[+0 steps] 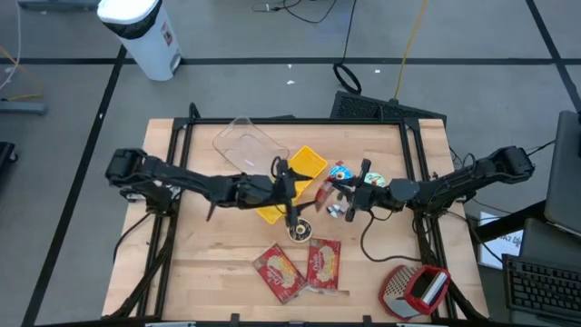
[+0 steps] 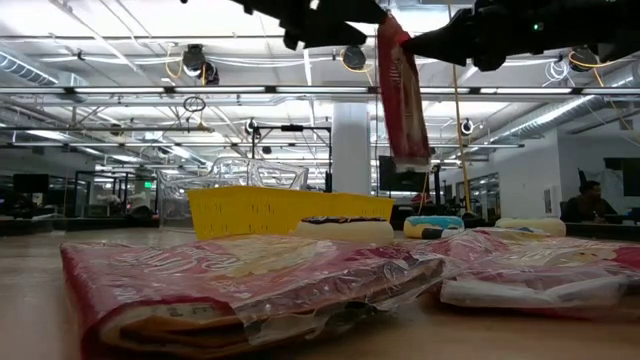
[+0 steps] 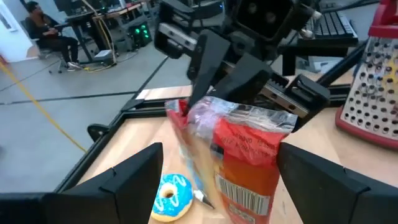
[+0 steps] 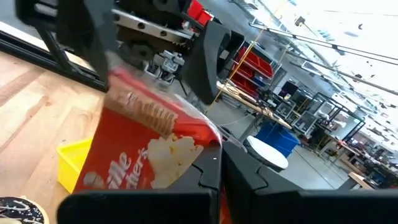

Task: Pick & Place Food Item
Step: Put the right red popcorn bag into the transparent bin

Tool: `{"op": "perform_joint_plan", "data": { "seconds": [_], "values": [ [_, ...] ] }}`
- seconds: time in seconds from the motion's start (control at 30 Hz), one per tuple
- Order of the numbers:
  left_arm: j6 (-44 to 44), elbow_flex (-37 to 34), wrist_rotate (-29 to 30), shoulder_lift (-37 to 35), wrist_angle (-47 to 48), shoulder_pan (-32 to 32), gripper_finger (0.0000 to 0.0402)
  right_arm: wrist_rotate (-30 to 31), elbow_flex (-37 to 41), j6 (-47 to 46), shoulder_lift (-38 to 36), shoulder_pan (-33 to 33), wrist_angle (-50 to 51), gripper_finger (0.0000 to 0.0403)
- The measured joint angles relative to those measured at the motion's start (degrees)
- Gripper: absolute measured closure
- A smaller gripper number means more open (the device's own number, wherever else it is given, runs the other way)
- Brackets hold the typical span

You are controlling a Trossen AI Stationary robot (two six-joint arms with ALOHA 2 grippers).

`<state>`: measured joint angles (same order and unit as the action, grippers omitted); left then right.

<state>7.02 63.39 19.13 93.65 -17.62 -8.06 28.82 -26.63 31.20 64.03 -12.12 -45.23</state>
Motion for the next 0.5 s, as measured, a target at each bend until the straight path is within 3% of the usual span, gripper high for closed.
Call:
{"op": "perform_joint_plan", "data": {
  "seconds": [0.3,0.5],
  "values": [
    [0.6,1.3,-2.3,1.8,1.4,-1.5,0.0092,3.2,0.0,0.0,0.0,0.0,0.4,0.0403],
    [3.0,1.3,3.9,1.4,1.0,-1.8,0.0092,2.7,0.0,-0.2,0.0,0.0,-0.5,0.0403]
  ]
}}
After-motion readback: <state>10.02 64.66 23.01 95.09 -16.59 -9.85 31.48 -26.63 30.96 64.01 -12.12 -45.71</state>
